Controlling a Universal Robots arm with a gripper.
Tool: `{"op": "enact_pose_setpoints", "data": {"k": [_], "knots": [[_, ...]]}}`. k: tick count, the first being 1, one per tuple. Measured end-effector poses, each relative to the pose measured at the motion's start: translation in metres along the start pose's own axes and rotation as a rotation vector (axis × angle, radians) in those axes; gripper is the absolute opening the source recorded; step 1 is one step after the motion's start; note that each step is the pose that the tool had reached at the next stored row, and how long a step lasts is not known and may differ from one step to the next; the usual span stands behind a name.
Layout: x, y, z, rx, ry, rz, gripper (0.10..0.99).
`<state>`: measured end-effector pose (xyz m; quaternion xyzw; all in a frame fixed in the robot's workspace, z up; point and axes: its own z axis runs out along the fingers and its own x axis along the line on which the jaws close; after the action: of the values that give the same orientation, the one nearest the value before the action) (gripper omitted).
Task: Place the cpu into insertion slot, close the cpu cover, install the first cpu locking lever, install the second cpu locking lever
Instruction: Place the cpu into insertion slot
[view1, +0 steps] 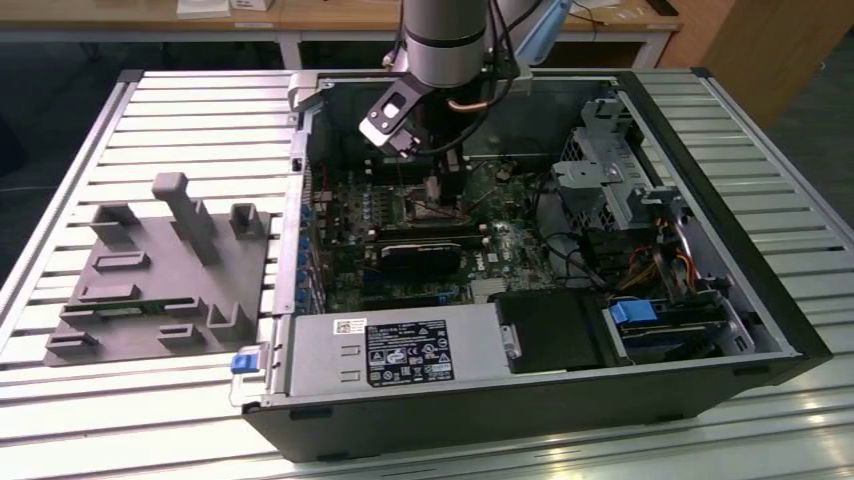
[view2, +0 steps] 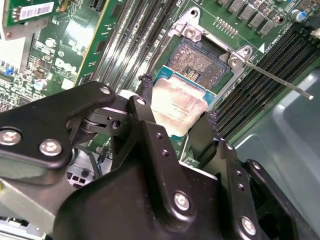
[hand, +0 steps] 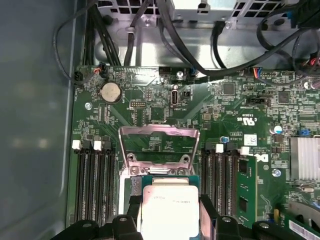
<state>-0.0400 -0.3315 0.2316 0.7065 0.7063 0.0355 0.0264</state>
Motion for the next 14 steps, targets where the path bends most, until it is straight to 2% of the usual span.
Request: {"op": "enact_pose_setpoints", "data": {"k": [14], "knots": [[0.0024, -0.0027, 0.0117, 0.000, 0.0001, 0.000, 0.537]]}}
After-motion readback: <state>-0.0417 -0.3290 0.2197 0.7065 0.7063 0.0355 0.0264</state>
